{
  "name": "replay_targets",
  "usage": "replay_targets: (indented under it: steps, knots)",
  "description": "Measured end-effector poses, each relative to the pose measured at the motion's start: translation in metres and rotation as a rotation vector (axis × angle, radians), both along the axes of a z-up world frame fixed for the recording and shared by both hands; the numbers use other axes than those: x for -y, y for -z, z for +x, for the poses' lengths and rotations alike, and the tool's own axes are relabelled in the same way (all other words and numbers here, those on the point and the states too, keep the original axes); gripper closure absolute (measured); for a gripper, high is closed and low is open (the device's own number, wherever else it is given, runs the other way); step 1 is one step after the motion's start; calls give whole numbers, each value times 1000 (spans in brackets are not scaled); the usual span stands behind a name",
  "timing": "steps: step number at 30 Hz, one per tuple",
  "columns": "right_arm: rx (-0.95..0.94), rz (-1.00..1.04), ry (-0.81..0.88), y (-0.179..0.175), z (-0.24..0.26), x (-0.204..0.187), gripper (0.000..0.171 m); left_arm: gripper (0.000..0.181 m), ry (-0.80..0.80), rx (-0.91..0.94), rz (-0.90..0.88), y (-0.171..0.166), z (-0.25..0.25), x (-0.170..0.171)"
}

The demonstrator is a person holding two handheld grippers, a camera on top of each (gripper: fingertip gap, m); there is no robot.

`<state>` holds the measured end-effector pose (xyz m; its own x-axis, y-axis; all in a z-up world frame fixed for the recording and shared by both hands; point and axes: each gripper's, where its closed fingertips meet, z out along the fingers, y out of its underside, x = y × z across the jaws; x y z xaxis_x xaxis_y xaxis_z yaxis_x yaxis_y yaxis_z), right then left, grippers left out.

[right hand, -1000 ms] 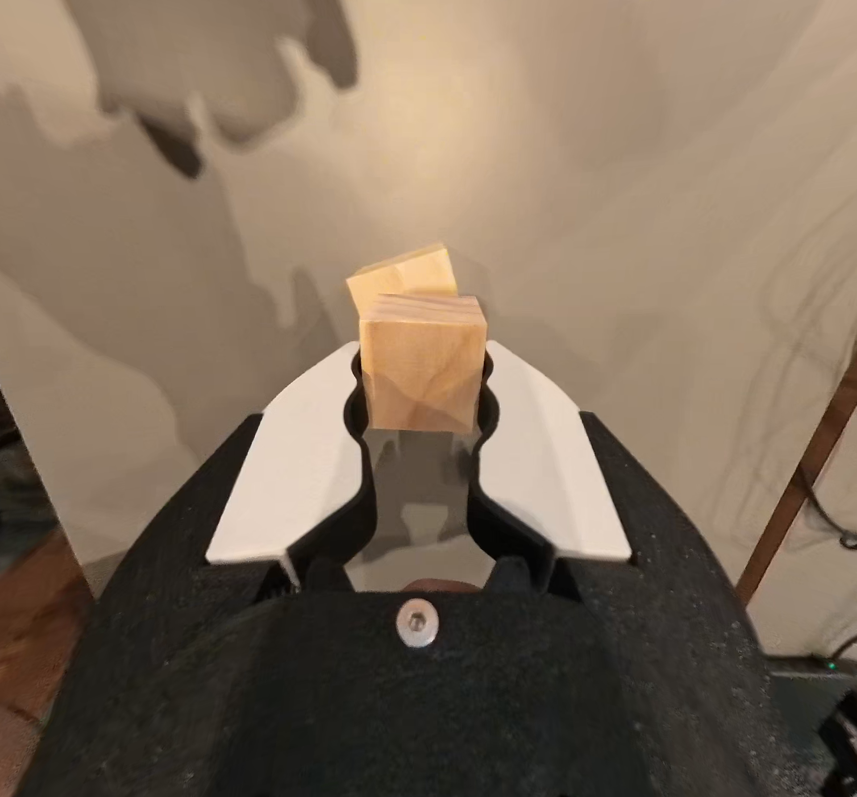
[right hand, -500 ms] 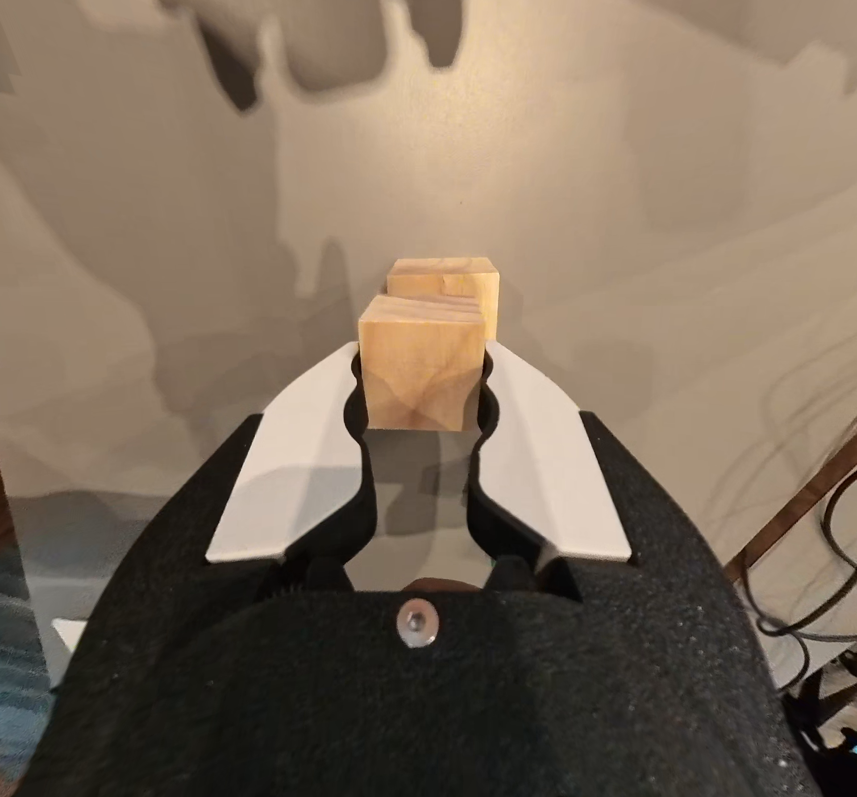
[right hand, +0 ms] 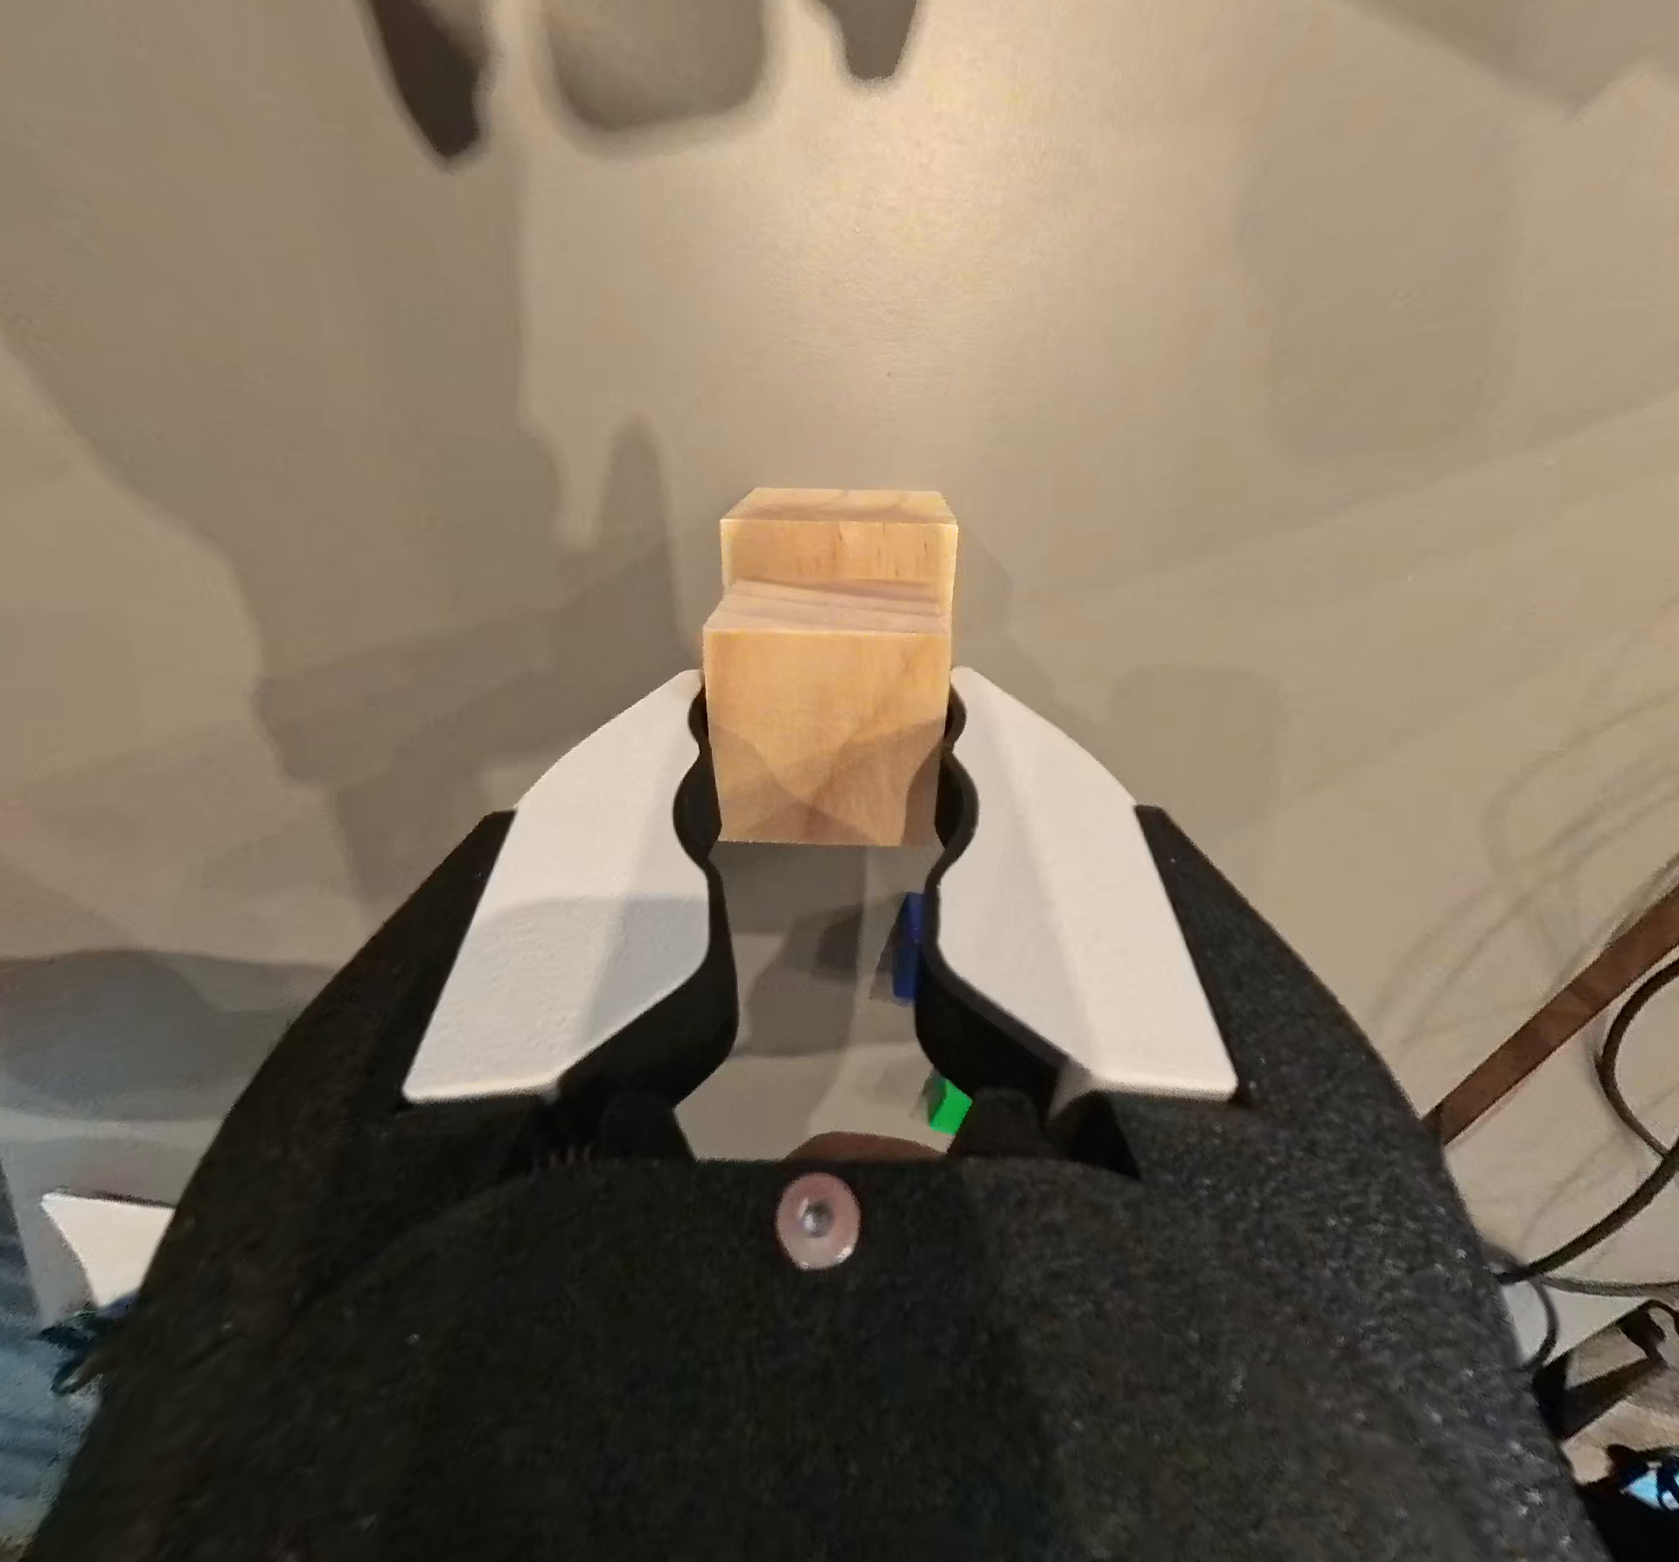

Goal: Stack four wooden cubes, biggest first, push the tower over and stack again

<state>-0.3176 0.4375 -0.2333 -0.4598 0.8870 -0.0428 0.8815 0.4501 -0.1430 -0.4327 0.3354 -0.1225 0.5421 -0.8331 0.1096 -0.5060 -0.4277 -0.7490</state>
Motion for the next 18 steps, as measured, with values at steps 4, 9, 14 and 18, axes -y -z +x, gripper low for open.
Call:
replay_targets:
  steps: [4,9,14,18]
  knots:
    - [-10,-8,-7,2,-1,1,127,92,2,-6,-9,2,0,1]
    - [-31,-18,-22,4,-4,3,126,92,4,-10,-14,3,0,1]
    - [-36,-18,-32,8,-2,2,126,92,6,-16,-22,5,0,2]
    - [-47,-23,-35,9,-1,3,126,92,9,-20,-27,7,1,3]
